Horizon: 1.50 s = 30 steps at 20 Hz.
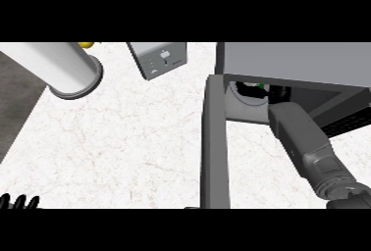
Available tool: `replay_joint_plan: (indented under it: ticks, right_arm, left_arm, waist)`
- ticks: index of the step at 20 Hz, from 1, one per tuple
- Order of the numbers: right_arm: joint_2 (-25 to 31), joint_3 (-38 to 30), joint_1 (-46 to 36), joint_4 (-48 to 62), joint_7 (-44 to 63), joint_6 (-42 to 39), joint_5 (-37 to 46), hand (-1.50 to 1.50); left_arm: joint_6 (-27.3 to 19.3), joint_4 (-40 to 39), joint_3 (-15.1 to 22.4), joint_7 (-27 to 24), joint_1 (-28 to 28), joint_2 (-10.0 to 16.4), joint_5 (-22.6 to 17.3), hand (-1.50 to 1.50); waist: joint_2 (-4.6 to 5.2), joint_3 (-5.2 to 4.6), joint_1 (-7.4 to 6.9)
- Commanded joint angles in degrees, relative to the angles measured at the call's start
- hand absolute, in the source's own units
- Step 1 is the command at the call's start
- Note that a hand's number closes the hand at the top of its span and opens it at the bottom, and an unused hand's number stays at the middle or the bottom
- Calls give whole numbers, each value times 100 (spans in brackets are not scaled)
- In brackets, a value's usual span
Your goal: Pick up the milk, place it into the microwave and close the microwave
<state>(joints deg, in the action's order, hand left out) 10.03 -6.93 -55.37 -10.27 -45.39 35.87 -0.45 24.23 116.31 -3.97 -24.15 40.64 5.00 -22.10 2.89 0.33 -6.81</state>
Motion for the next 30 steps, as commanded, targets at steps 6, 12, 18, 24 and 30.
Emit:
replay_joint_plan:
  ticks: [6, 12, 18, 24, 30]
  right_arm:
    - [182, -113, -227, 175, -212, 1276, 139, 150]
    - [276, -230, -321, 160, -215, 1622, 139, 150]
    - [712, 97, 169, 992, 853, 2817, 622, -150]
    - [656, 652, 454, 1015, 2122, 3327, 1210, -150]
    - [30, 973, -277, 920, 1427, 1854, 1515, -150]
  left_arm:
    - [69, -26, 67, 27, -48, 37, 80, -150]
    - [143, -244, -12, -20, -163, 84, 30, -150]
    - [128, -164, -29, -76, -265, 97, 108, -150]
    - [124, -213, -7, -65, -448, 132, 191, -150]
    - [75, -330, 76, 29, -518, 71, 201, -150]
  waist:
    - [80, -4, -169]
    - [91, -5, -171]
    - [249, -87, -249]
    - [255, -60, -375]
    - [145, 10, -405]
